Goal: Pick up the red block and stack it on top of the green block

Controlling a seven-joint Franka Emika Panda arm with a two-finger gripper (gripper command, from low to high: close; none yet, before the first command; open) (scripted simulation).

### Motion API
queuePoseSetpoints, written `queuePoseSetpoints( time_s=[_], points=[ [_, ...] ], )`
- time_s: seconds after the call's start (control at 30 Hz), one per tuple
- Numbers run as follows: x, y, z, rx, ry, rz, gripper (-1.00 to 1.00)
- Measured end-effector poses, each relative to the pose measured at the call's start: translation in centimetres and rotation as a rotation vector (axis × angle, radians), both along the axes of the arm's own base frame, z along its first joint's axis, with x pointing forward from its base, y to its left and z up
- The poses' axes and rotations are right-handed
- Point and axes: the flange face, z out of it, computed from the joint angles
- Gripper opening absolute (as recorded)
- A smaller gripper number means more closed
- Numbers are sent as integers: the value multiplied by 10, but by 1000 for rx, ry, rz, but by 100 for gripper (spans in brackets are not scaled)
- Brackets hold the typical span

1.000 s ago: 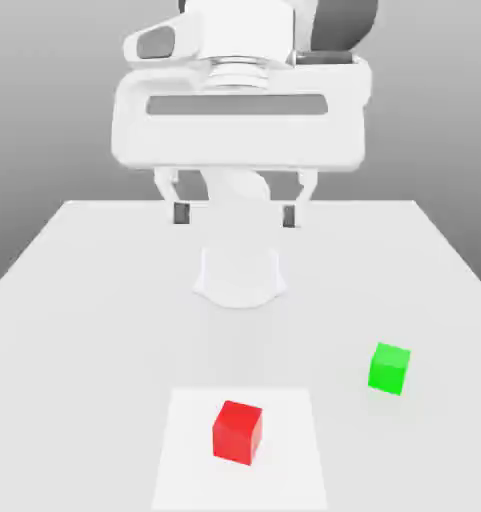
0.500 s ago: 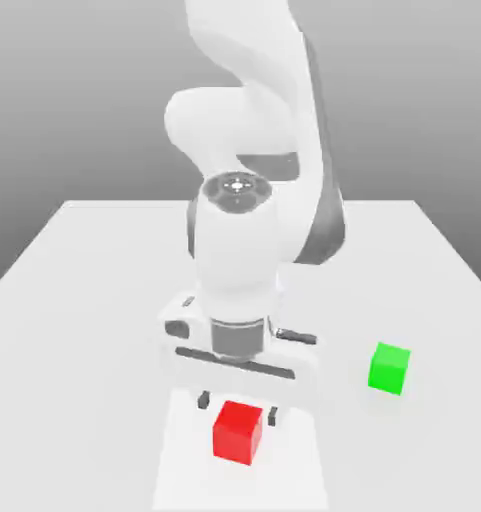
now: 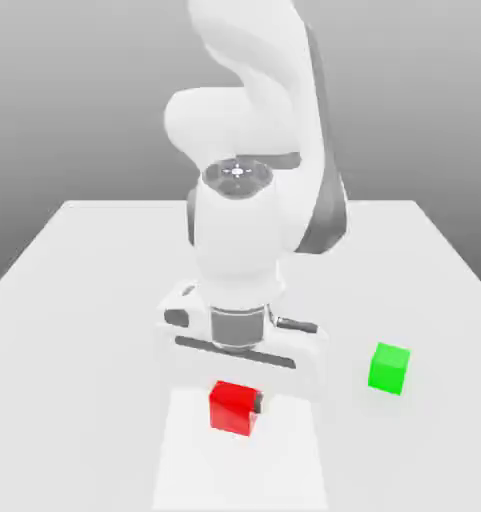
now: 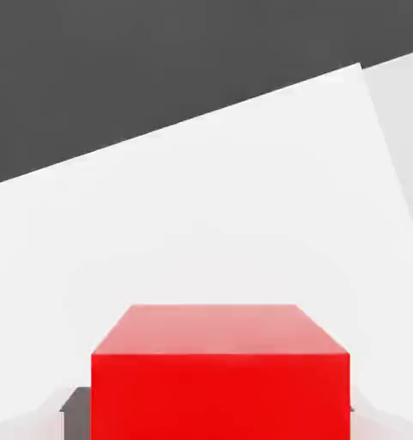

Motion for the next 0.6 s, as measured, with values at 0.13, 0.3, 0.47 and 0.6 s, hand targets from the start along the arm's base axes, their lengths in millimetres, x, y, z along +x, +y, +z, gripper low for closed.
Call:
queuePoseSetpoints(
  time_s=[0.13, 0.3, 0.47, 0.6],
  points=[
    [-39, 87, 16, 9, 2, 71, -100],
    [-104, 158, 29, 0, 3, 112, -100],
    [-128, 180, 4, -12, -4, 132, -100],
    [-129, 179, -30, -10, -2, 130, 100]
  ],
)
